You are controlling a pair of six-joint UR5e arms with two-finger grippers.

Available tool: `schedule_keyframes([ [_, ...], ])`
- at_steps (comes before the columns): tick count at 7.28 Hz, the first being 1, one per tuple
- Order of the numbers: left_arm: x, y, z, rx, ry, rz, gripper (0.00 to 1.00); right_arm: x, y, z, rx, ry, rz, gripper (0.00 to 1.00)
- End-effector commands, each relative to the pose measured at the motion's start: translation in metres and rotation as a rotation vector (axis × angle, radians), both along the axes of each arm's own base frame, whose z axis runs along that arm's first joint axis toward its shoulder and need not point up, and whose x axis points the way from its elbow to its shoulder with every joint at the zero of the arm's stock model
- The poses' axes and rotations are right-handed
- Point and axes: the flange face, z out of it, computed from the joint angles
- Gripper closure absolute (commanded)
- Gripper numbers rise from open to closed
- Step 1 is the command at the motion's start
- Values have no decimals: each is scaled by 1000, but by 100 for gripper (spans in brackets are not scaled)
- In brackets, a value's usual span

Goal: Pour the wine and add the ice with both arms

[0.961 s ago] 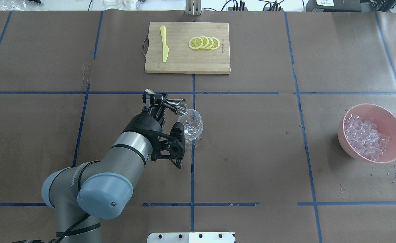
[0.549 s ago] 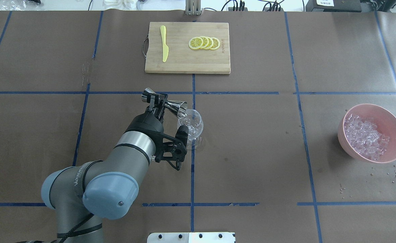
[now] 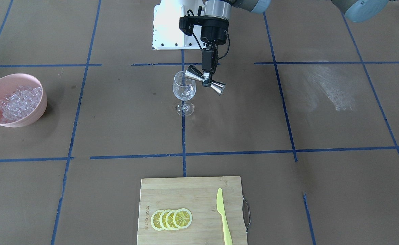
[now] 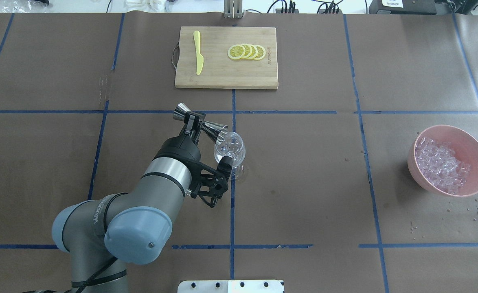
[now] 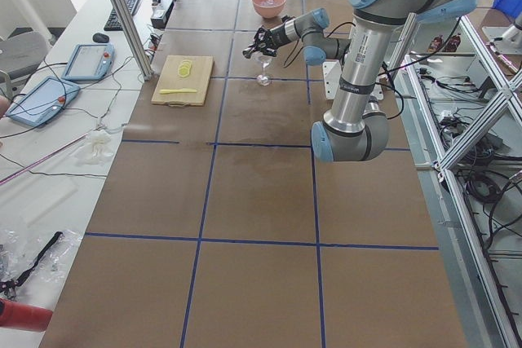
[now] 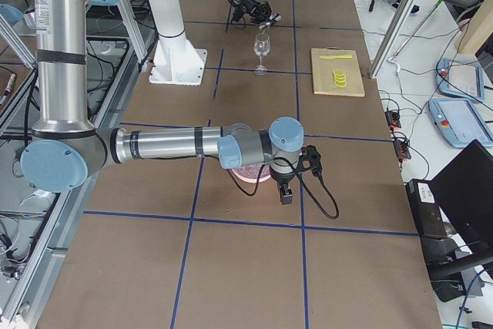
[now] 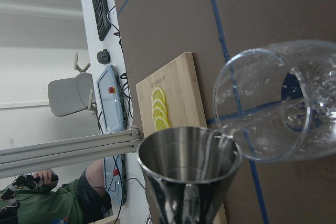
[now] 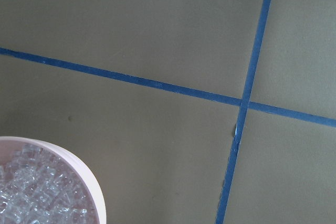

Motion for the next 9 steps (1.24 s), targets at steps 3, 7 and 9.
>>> schedule_keyframes([
  [3,-14,-2,-10,-44,121,-36,100,0,-1,-1,3,0,-1,0],
  [7,-35,-4,33,-313,676,-162,100,0,-1,-2,5,1,0,0],
  [9,-63,4,108,-395,864,-187,100,0,-1,-3,8,1,0,0],
])
